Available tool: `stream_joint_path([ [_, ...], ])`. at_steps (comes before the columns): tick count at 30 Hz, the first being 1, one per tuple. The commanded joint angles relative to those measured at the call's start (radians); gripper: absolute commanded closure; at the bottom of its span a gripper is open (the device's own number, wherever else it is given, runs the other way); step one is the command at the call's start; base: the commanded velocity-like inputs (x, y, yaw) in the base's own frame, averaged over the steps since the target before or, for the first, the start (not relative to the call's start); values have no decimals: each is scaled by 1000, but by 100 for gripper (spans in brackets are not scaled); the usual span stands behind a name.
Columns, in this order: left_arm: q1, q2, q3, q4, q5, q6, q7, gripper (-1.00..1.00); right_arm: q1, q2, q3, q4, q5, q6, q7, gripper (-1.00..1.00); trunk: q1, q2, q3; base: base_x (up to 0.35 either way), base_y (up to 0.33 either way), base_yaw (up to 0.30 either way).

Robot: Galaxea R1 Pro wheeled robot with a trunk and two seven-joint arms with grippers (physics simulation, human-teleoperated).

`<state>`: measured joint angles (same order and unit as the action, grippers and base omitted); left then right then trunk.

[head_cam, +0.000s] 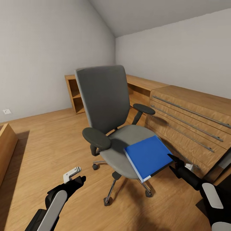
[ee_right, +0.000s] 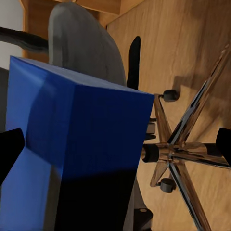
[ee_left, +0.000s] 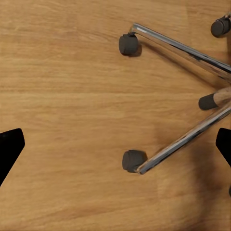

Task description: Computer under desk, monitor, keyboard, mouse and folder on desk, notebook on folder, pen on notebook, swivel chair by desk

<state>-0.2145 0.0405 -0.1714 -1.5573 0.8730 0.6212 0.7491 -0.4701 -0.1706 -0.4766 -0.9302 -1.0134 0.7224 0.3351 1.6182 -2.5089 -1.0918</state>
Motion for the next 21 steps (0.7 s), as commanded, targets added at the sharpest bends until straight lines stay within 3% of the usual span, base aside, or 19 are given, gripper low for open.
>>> stream_joint_path([
  [1,-1,1,-2,-1,9,0,10,-100,-1,0,-2,0,1,6,3,-100,0,0,-1,0,0,0],
  [16,-1,0,-4,7,10,0,11,-100,-1,0,0,1,1,6,4,-100,0,0,-1,0,0,0],
  [21,-1,-1,-24,14,10,0,12,-100,-1,0,22,1,0,6,4,-100,0,0,-1,0,0,0],
])
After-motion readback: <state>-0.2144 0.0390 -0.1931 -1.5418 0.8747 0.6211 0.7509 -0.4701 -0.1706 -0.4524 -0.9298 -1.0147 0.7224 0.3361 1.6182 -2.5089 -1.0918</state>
